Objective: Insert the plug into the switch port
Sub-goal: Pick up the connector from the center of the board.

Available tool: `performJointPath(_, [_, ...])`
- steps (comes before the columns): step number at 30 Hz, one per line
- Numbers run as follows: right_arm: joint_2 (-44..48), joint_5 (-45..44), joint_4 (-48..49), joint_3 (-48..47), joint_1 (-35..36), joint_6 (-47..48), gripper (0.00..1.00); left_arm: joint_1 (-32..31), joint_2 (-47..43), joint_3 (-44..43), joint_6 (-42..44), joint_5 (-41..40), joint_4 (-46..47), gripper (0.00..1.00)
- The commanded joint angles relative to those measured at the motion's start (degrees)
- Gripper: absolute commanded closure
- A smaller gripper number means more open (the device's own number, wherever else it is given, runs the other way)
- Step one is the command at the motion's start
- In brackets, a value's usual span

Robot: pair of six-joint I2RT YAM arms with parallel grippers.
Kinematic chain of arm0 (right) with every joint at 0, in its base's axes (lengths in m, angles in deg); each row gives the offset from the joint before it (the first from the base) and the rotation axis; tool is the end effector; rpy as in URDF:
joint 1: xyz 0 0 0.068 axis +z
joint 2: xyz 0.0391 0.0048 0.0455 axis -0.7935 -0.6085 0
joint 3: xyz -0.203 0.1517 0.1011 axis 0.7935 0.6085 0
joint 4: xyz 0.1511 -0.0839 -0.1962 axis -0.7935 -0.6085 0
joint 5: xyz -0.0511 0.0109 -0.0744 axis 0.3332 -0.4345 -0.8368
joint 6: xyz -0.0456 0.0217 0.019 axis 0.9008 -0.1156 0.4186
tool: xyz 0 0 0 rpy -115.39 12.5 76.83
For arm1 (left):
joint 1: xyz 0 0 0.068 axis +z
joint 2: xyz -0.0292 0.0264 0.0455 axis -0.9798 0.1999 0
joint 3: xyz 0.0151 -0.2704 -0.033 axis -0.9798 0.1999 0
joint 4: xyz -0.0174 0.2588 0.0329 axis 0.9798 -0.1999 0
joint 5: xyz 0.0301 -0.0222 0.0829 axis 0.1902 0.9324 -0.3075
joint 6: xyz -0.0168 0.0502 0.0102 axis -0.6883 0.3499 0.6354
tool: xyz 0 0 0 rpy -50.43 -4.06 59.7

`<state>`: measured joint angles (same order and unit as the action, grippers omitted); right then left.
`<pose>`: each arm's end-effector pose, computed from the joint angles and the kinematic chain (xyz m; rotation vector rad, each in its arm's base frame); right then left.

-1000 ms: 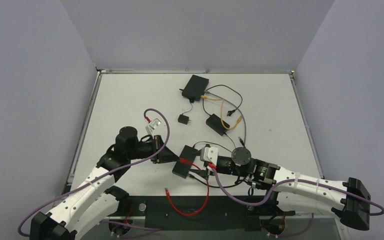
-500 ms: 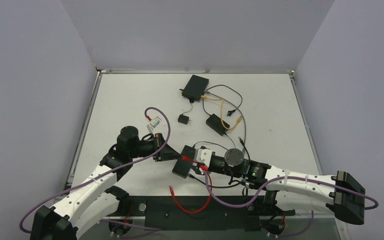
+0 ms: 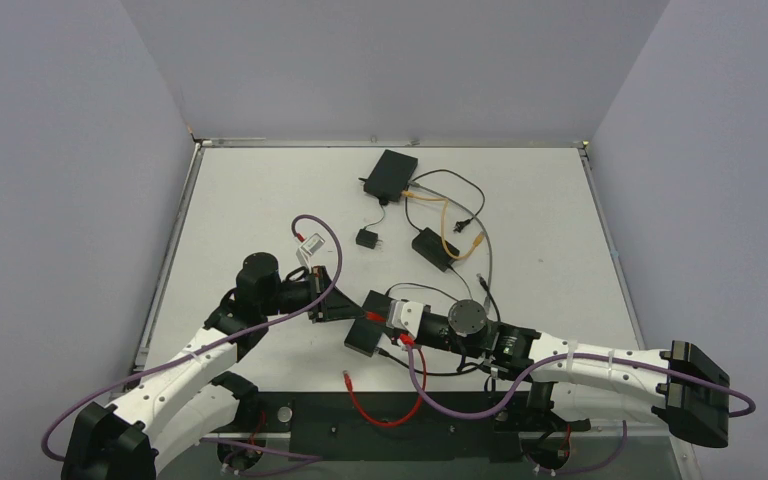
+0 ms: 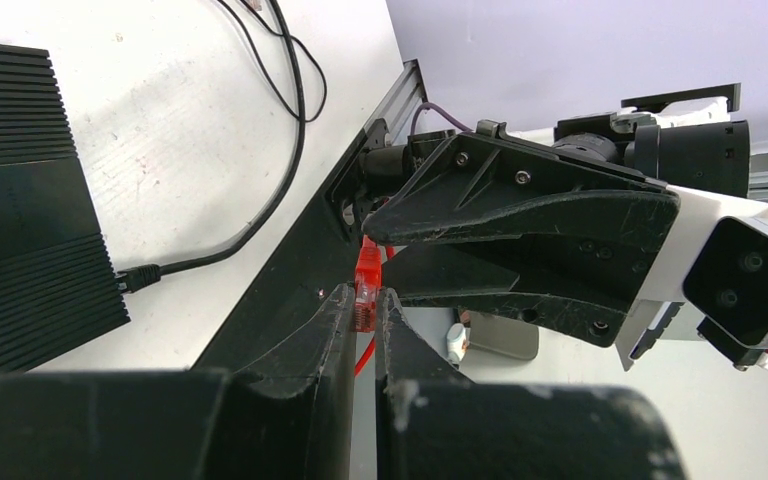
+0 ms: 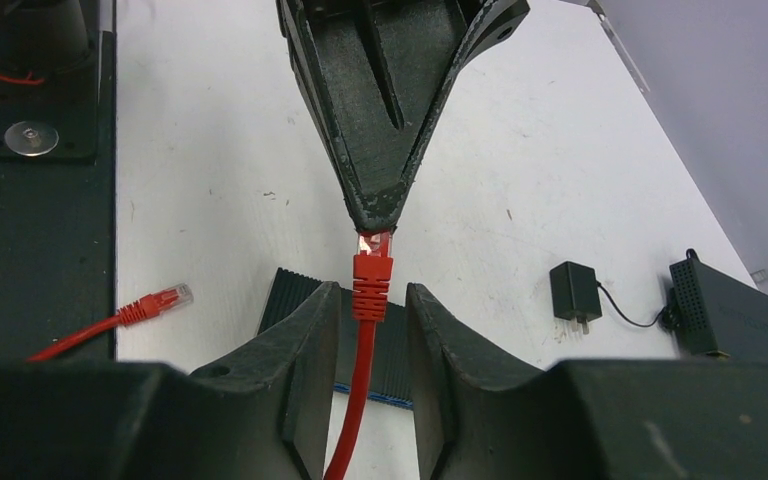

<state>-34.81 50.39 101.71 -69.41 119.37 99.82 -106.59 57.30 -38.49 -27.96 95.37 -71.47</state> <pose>0.0831 0.2109 0.2444 -1.3303 1.2339 0.7602 0.1564 -0.1134 0.2359 0.1267 2.1986 -1.7034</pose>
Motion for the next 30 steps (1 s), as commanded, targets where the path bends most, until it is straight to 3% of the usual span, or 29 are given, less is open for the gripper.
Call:
performJointPath(1, [-0.08, -0.81, 3.43, 0.42, 0.68, 0.37, 0.73, 0.26, 0.30, -0.10, -1.81, 1.57, 5.14, 1.00])
performJointPath(19, [0.01, -1.97, 3.81, 0.71, 1.17, 0.88, 0.86, 0.26, 0.94, 1.29, -4.92, 2.95, 9.33, 1.00])
performJointPath(30, [0.74, -2.58, 4.66, 0.81, 1.55, 0.18, 0.76, 0.27, 0.96, 2.00, -4.84, 2.96, 9.45, 1.00])
